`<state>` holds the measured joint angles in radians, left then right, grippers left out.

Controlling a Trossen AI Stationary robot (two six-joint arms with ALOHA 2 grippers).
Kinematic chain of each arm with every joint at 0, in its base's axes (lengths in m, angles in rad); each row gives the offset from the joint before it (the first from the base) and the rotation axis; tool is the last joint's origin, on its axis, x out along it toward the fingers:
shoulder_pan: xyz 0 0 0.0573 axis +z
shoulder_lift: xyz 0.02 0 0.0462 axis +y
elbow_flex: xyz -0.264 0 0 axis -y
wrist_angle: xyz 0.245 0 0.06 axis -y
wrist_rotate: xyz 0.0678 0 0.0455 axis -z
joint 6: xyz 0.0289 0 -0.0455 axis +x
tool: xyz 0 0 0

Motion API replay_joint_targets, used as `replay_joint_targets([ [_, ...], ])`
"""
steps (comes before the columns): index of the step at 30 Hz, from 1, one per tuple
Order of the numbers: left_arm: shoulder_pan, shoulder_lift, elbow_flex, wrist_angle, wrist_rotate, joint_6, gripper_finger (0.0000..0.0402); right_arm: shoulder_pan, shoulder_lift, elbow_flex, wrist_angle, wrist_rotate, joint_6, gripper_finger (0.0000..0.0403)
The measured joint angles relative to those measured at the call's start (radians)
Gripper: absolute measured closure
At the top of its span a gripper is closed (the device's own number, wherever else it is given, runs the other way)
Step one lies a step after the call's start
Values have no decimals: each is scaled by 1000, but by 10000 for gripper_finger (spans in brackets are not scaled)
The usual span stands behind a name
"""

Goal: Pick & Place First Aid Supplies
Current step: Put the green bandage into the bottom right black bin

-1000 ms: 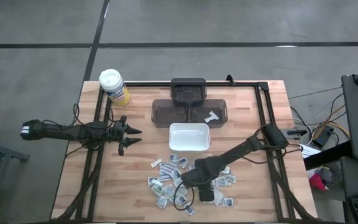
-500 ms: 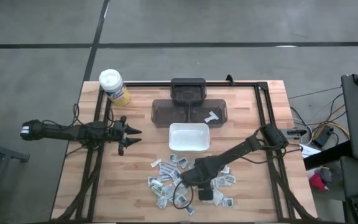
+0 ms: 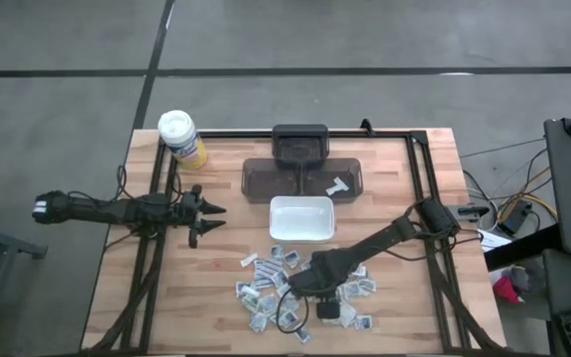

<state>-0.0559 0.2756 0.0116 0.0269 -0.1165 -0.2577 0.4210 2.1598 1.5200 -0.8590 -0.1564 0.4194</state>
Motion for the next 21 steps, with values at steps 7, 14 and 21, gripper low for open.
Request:
replay_joint_targets([
  [7,0,0,0,0,0,0,218,1,-47,-9,-34,2,1,395],
  [14,0,3,0,1,0,0,218,-2,-88,-6,-37,5,-15,395],
  [21,0,5,0,2,0,0,218,-2,-92,-6,-43,4,-19,395],
])
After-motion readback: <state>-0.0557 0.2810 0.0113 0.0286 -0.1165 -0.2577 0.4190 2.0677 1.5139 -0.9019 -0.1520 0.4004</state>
